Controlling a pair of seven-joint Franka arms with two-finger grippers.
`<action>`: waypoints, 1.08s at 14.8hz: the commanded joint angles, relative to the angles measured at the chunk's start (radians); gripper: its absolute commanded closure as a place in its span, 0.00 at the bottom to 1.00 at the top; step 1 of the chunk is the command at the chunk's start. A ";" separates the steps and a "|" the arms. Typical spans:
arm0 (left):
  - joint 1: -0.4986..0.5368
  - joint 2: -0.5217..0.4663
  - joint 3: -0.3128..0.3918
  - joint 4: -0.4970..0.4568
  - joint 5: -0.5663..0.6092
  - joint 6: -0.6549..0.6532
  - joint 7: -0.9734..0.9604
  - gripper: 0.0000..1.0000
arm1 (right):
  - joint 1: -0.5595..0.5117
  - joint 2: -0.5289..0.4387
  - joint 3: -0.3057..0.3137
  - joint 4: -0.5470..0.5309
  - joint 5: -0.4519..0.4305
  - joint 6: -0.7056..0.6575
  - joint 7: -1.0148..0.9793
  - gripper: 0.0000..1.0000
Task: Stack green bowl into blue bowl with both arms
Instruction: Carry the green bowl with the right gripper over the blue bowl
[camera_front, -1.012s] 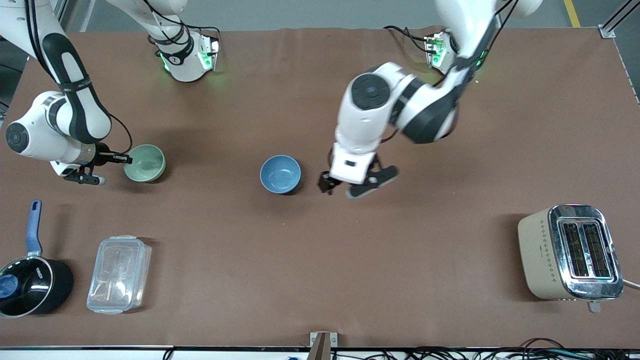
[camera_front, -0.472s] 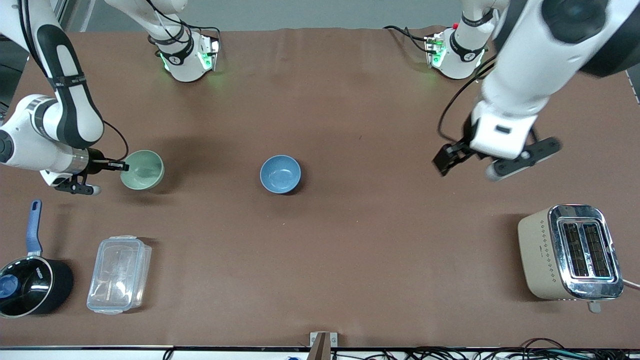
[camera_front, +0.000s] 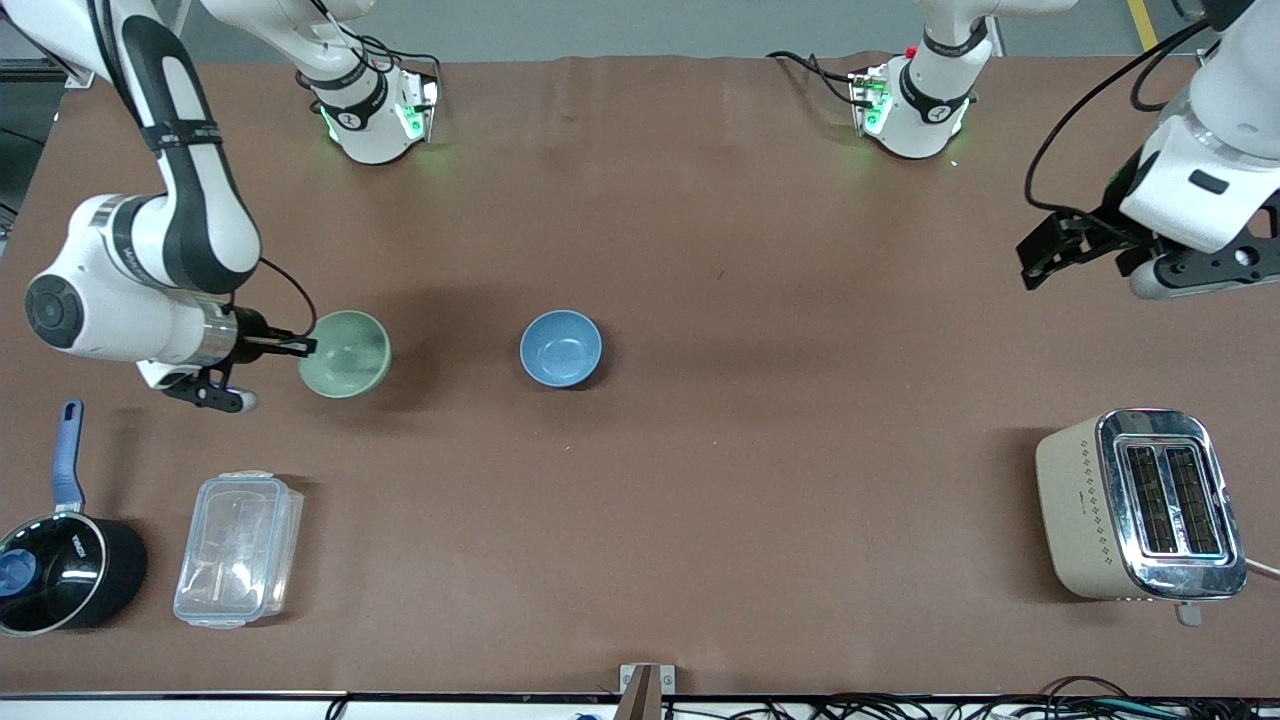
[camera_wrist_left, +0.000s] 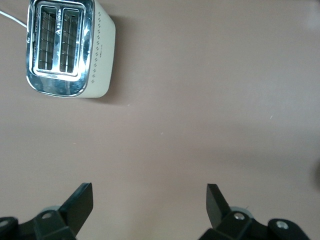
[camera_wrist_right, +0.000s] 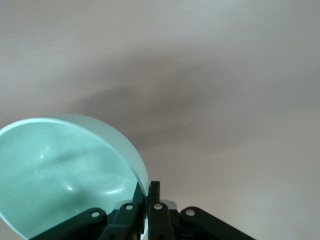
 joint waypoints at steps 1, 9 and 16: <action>0.004 -0.064 0.029 -0.064 -0.001 -0.016 0.109 0.00 | 0.060 -0.003 -0.009 0.014 0.116 -0.002 0.018 1.00; 0.019 -0.173 0.061 -0.186 -0.046 -0.016 0.190 0.00 | 0.373 0.043 -0.009 0.013 0.184 0.176 0.229 1.00; 0.016 -0.172 0.055 -0.178 -0.083 -0.014 0.190 0.00 | 0.488 0.162 -0.007 0.008 0.272 0.282 0.229 0.99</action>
